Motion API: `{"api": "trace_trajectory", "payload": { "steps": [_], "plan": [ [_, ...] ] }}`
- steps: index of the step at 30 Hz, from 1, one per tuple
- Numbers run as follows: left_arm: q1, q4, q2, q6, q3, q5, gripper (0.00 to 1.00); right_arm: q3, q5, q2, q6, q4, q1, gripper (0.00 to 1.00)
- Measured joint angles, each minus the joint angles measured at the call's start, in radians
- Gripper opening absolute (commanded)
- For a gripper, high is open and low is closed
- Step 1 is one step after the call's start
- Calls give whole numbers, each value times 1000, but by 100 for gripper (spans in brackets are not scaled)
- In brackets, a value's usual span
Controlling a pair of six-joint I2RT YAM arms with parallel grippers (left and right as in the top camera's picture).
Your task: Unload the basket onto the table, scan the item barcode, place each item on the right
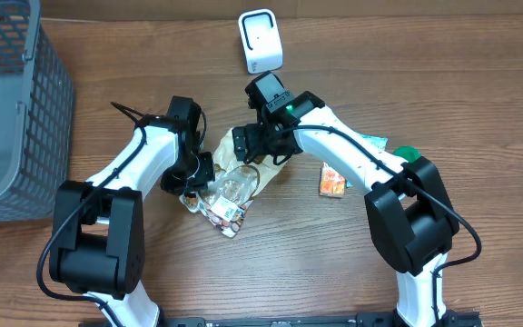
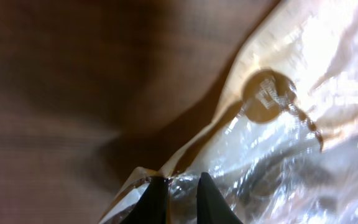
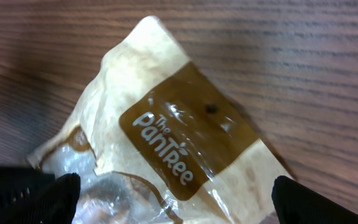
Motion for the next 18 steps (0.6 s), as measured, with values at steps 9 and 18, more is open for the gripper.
{"api": "trace_trajectory", "payload": {
  "steps": [9,18],
  "plan": [
    [1,-62,1,1,54,-5,12,0,8,0,0,-88,0,100],
    [23,-425,4,9,354,-4,57,0,8,0,0,-91,0,100]
  ]
}}
